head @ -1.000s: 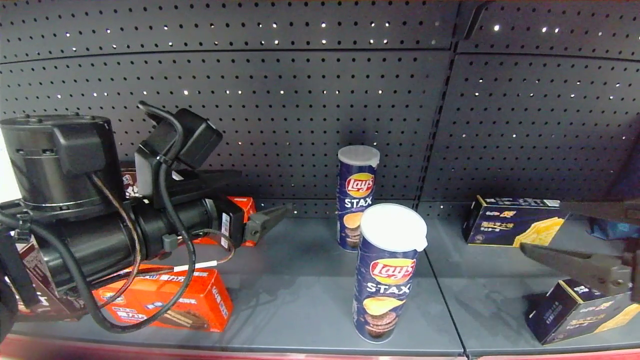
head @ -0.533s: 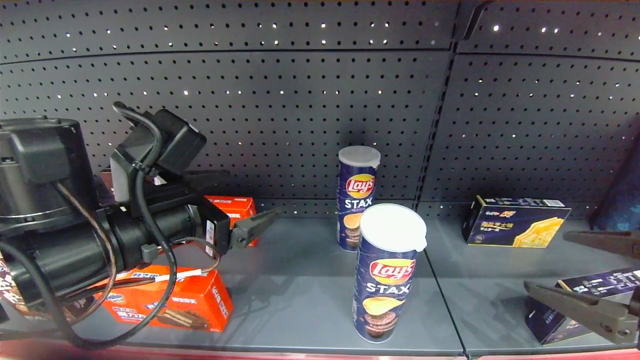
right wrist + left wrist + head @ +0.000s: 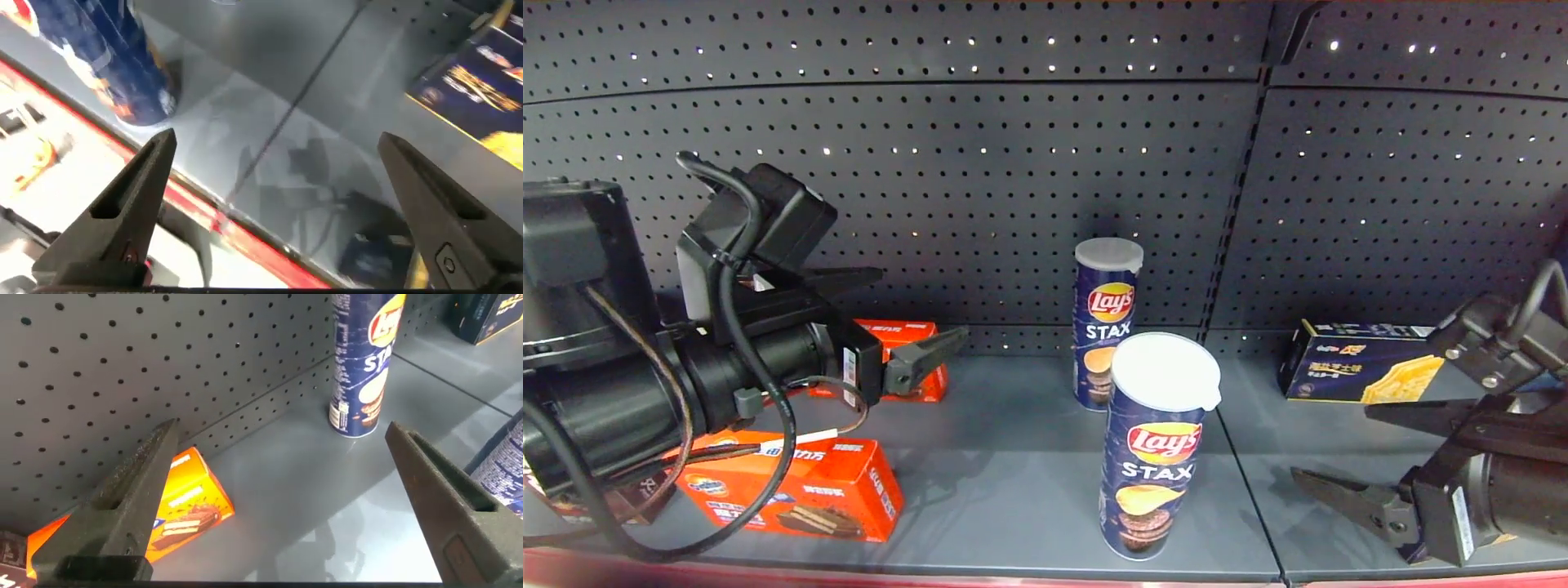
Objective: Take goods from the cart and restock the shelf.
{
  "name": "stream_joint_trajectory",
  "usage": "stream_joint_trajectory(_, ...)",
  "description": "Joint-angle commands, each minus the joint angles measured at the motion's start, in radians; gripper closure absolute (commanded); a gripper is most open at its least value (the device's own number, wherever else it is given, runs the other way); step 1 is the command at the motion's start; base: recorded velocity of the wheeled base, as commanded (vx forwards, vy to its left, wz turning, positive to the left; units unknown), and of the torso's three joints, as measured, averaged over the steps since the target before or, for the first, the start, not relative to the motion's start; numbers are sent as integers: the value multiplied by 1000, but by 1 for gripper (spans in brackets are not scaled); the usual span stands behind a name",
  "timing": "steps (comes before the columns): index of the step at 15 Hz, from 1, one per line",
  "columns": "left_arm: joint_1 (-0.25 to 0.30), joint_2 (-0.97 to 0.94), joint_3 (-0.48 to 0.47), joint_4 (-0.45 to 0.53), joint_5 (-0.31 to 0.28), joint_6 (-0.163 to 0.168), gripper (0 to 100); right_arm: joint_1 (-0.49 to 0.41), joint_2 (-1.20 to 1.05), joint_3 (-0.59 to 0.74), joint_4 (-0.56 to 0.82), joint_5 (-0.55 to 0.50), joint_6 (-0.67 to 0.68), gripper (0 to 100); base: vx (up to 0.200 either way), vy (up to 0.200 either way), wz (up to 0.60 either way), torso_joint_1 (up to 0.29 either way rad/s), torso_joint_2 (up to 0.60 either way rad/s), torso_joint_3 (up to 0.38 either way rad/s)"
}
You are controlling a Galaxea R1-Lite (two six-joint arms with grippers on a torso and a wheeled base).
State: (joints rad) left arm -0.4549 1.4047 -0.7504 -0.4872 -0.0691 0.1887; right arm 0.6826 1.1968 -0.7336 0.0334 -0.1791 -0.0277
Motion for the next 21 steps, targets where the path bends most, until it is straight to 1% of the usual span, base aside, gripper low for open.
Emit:
stream_joint_trajectory(1, 1, 7, -3, -1, 0, 0, 0, 22, 63, 5, -12, 1, 6, 0, 0, 0, 0, 0, 0, 0)
stream_joint_trajectory(5, 1, 17, -7, -1, 0, 0, 0, 51, 124, 13, -53, 1, 6, 0, 0, 0, 0, 0, 0, 0)
stream_joint_trajectory(7, 1, 17, -7, -1, 0, 0, 0, 52, 158, 10, -84, 1, 3, 0, 0, 0, 0, 0, 0, 0)
stream_joint_trajectory(21, 1, 22, -4, -4, 0, 0, 0, 52, 273, -24, -135, 0, -6, 0, 0, 0, 0, 0, 0, 0)
